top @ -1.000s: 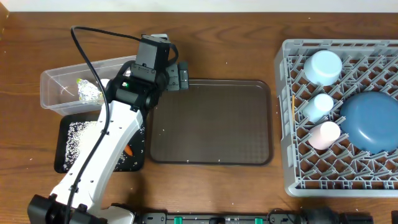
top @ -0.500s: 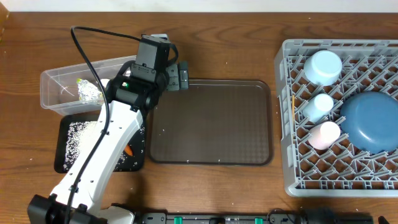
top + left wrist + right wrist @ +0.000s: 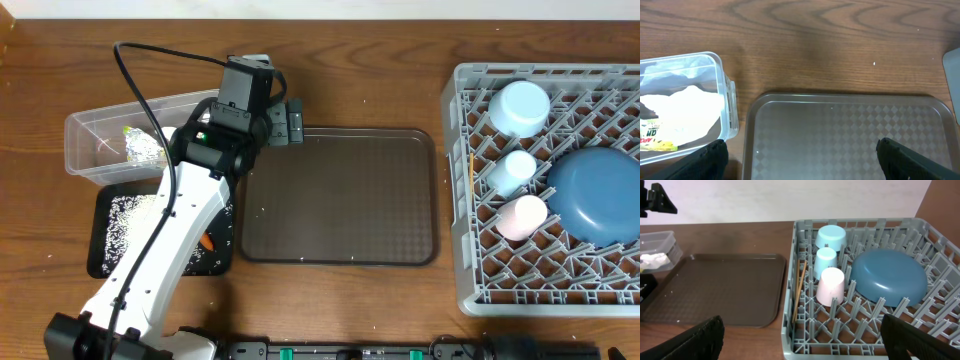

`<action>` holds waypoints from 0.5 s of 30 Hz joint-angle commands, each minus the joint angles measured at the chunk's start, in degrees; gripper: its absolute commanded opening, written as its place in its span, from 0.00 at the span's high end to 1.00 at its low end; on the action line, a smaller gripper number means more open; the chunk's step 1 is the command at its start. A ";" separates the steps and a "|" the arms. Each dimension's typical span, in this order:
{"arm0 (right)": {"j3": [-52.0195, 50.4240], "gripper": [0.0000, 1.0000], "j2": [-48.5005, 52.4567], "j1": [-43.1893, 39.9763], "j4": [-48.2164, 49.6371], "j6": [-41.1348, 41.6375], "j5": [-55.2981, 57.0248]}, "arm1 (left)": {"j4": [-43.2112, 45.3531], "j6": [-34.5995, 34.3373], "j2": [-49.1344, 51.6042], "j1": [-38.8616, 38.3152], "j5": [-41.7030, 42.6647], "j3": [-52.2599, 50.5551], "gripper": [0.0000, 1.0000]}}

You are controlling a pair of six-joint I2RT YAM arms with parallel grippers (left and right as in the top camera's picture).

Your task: Sort waste into correct bins and load items into the dishwasher rack

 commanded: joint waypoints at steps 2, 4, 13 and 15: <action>-0.55 0.01 -0.26 0.37 0.15 -0.70 0.59 | -0.13 0.57 0.33 0.15 -0.70 0.26 0.02; -0.55 0.01 -0.26 0.37 0.17 -0.70 0.59 | -0.13 0.57 0.33 0.15 -0.70 0.26 0.02; -0.83 0.01 -0.31 0.31 12.87 -0.72 0.57 | -0.13 0.57 0.33 0.15 -0.72 0.26 0.02; -1.33 0.01 -0.31 -0.02 17.77 -0.72 0.59 | -0.13 0.57 0.33 0.15 -0.72 0.26 0.02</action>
